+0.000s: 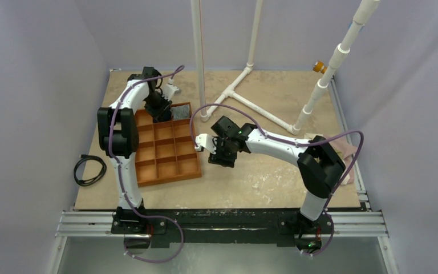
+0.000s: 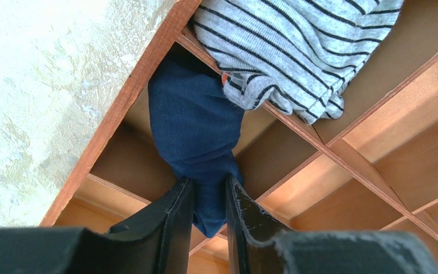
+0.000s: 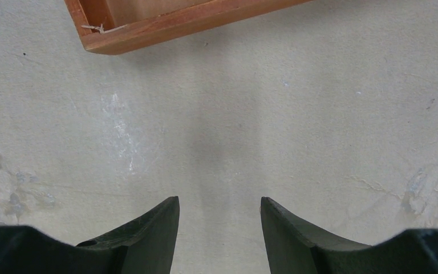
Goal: Roll the underwear
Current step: Place the underwear in the storage box.
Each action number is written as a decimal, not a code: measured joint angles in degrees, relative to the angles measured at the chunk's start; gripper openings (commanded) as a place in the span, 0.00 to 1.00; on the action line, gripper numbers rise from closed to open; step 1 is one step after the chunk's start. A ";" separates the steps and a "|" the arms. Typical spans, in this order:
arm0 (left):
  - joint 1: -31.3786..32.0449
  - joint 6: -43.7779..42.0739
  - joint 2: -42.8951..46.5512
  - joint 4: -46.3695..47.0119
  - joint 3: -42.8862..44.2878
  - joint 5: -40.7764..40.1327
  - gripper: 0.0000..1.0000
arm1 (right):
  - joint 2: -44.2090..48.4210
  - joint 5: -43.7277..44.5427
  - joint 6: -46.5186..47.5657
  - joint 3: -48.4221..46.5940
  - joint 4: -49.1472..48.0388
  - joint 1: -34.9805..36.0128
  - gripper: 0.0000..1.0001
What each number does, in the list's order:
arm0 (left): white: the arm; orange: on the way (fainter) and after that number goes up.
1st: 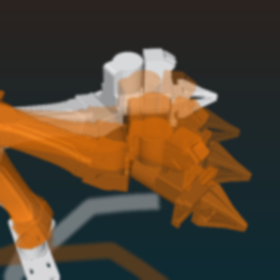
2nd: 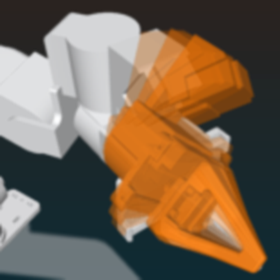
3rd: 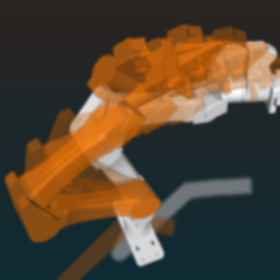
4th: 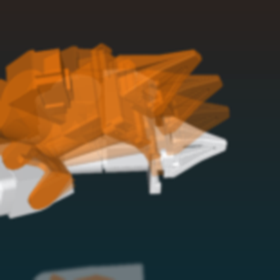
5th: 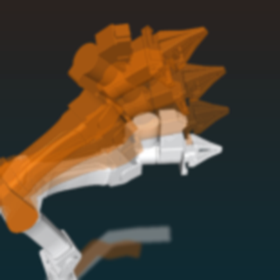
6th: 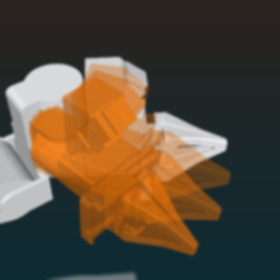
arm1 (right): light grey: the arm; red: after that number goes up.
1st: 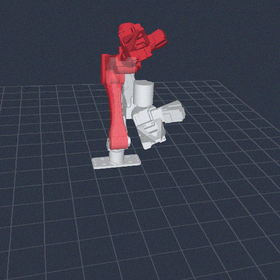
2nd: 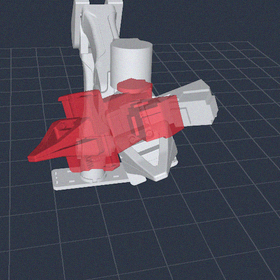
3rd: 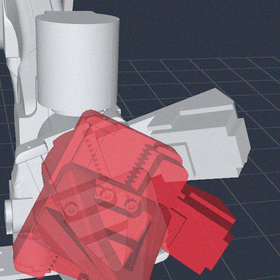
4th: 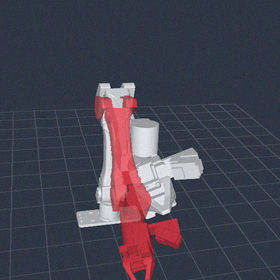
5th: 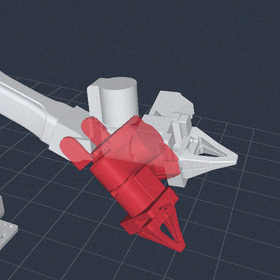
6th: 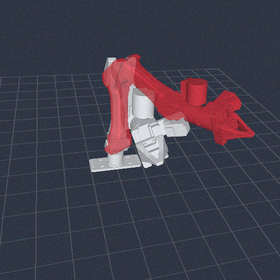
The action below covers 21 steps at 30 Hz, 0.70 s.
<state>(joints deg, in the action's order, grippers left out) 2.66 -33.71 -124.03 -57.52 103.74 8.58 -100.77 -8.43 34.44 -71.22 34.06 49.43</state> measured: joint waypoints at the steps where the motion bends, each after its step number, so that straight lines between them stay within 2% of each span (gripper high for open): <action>1: 0.00 0.02 0.00 0.02 0.00 -0.04 0.29 | 0.00 0.02 0.00 0.11 0.00 -0.02 0.53; 6: -0.02 0.13 0.00 0.44 0.00 0.11 0.38 | 0.17 0.04 -0.24 0.55 0.02 -0.13 0.55; 12: -0.02 1.79 1.62 1.51 -0.52 1.62 0.43 | 3.26 1.53 -1.36 1.01 -0.02 -1.92 0.60; 13: -0.02 2.08 2.25 1.49 -0.55 1.92 0.43 | 4.26 1.99 -1.60 1.31 -0.28 -2.27 0.63; 18: -0.26 4.68 7.67 2.54 -0.79 3.74 0.46 | 10.73 6.03 -3.37 3.34 -2.40 -4.00 0.95; 19: -0.46 5.42 8.94 2.89 -0.81 4.20 0.46 | 11.78 6.58 -3.72 3.56 -2.93 -4.37 0.98; 21: -1.18 6.95 11.47 3.82 -1.07 5.03 0.47 | 13.70 8.02 -4.52 4.07 -4.59 -5.27 0.99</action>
<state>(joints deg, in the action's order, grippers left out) 1.48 -26.76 -112.55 -53.69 102.67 13.61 -87.07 -0.40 29.91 -67.16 29.47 44.16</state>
